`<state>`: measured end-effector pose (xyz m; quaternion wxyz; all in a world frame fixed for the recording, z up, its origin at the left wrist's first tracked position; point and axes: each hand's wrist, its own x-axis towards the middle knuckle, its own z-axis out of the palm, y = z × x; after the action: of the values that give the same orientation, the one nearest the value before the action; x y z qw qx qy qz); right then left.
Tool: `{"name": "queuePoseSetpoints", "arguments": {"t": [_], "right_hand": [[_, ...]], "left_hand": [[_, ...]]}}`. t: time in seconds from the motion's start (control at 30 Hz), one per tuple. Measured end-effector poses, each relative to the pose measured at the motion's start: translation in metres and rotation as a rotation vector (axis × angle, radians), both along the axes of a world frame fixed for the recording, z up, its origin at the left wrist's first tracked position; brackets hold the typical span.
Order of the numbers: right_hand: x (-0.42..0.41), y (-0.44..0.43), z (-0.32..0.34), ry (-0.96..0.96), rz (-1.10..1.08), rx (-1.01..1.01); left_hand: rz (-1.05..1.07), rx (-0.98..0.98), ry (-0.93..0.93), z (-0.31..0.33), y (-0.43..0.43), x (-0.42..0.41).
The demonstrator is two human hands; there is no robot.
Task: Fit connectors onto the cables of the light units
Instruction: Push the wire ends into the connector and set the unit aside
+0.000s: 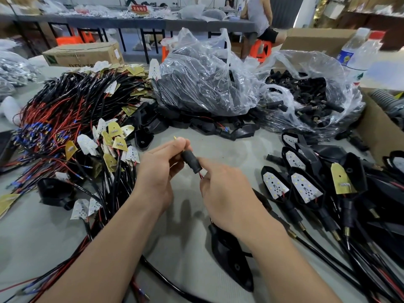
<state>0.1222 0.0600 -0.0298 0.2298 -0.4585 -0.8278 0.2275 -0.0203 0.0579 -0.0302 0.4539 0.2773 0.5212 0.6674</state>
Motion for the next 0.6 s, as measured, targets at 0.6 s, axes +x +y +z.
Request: {"name": "queuePoseSetpoints", "arguments": {"t": [0.6], "right_hand": [[-0.009, 0.004, -0.006, 0.580, -0.002, -0.579]], "left_hand": [[-0.071, -0.037, -0.067, -0.001, 0.003, -0.010]]}}
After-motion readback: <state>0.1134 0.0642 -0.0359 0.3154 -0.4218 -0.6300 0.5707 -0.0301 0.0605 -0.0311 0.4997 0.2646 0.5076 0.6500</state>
